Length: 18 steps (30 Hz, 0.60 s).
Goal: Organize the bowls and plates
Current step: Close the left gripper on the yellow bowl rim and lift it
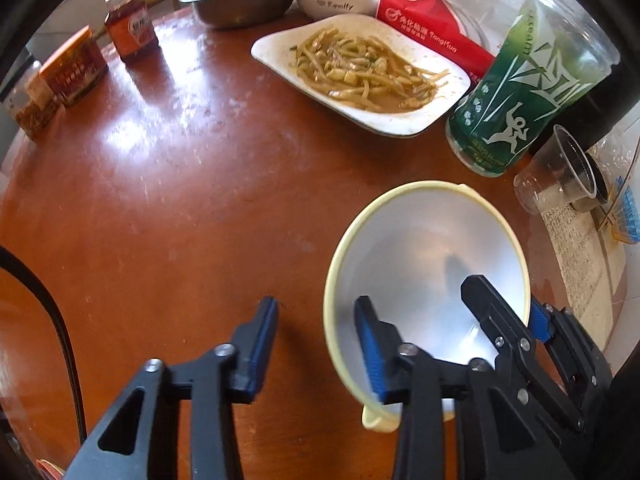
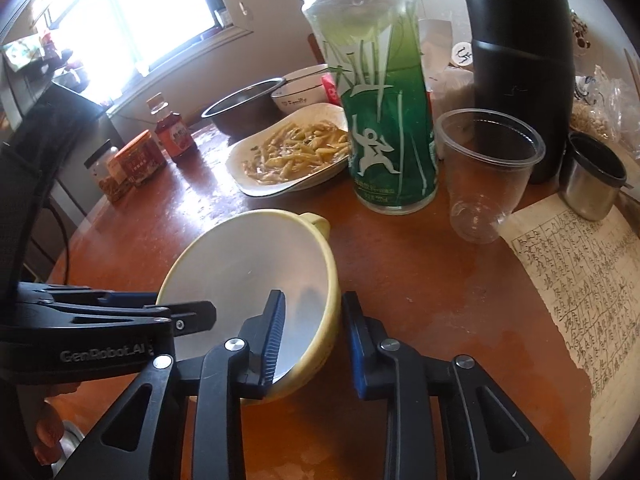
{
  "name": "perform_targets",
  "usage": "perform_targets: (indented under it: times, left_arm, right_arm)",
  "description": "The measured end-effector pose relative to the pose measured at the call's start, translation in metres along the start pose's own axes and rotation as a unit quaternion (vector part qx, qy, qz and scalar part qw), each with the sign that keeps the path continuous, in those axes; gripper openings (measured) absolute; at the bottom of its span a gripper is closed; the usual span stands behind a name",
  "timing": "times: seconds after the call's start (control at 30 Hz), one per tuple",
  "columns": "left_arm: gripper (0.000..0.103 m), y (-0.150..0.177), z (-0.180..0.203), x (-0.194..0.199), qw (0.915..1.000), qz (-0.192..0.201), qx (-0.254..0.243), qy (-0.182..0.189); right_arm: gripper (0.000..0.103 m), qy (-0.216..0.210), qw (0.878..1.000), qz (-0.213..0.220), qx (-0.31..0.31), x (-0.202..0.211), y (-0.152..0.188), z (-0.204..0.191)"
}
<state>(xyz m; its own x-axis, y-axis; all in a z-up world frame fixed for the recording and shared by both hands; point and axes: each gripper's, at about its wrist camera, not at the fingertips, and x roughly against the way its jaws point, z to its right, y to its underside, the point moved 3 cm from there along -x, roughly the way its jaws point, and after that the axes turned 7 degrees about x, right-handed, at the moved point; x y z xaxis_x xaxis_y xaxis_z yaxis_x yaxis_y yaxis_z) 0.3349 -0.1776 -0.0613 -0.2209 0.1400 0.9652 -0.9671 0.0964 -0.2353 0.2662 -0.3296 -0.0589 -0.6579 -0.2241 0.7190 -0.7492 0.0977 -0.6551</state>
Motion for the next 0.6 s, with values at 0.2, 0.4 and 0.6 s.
perform_targets:
  times: [0.2, 0.4, 0.6]
  left_arm:
    - [0.027, 0.014, -0.005, 0.008, 0.9995, -0.008, 0.0, 0.029]
    - [0.027, 0.027, -0.019, 0.028, 0.9988, 0.009, 0.013, 0.046]
    - [0.027, 0.056, -0.039, 0.094, 0.9945, 0.076, 0.028, 0.067]
  right_arm:
    - [0.026, -0.024, 1.0, -0.003, 0.009, 0.004, 0.004, -0.015]
    - [0.026, -0.031, 0.999, 0.029, 0.024, 0.031, -0.001, -0.032]
    - [0.026, -0.056, 0.995, 0.07, 0.048, 0.074, -0.008, -0.06]
